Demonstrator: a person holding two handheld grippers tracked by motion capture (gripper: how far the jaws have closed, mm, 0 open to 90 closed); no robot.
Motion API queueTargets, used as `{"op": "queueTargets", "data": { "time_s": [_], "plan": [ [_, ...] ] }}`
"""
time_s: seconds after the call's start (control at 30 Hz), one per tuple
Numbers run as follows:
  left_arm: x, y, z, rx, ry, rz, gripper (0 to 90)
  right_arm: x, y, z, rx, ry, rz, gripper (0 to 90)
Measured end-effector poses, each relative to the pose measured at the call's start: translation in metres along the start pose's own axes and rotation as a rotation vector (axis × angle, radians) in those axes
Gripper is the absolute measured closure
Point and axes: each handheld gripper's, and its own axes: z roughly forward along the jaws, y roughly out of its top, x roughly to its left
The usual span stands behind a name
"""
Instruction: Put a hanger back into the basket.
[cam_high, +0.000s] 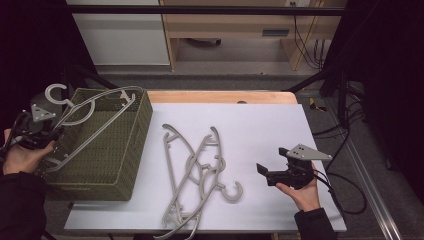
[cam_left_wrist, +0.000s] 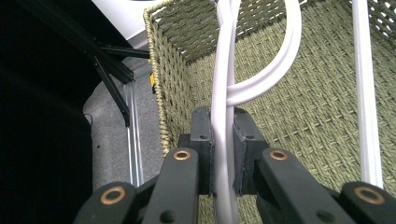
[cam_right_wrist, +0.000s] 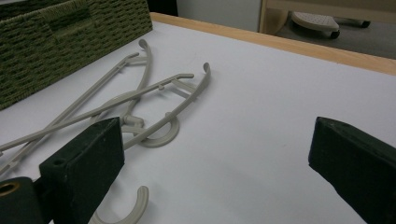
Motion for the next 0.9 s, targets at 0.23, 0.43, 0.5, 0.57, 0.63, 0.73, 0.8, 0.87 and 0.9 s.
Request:
{"op": "queueTargets", "data": {
  "time_s": [0.23, 0.43, 0.5, 0.57, 0.63, 0.73, 0.8, 0.87, 0.9],
  "plan": [
    [-0.002, -0.001, 0.011, 0.001, 0.016, 0.009, 80.9, 0.0, -0.001, 0.001, 0.004, 0.003, 0.001, 3.8],
    [-0.005, -0.008, 0.023, 0.016, 0.011, 0.006, 80.9, -0.001, -0.002, 0.002, 0.012, 0.001, -0.004, 3.8],
    [-0.006, -0.012, 0.025, 0.014, 0.006, -0.004, 80.8, -0.001, -0.002, 0.002, 0.012, 0.001, -0.004, 3.9],
    [-0.007, -0.014, 0.027, 0.017, 0.009, -0.002, 80.8, 0.0, -0.002, 0.002, 0.012, 0.002, 0.002, 3.9],
    [-0.008, -0.016, 0.028, 0.017, 0.008, -0.005, 80.8, 0.0, -0.002, 0.003, 0.012, 0.0, -0.001, 3.9],
    [-0.01, -0.019, 0.031, 0.023, 0.018, -0.003, 80.8, 0.0, -0.002, 0.003, 0.012, 0.002, 0.001, 3.9],
    [-0.01, -0.02, 0.034, 0.034, 0.009, -0.006, 80.7, 0.0, -0.002, 0.003, 0.01, 0.001, 0.003, 3.9],
    [-0.014, -0.021, 0.038, 0.051, 0.023, 0.015, 80.7, 0.0, -0.002, 0.002, 0.008, 0.002, -0.001, 3.9],
    [-0.015, -0.021, 0.039, 0.059, 0.019, 0.021, 80.7, 0.0, -0.002, 0.002, 0.007, 0.001, 0.001, 3.9]
  ]
}}
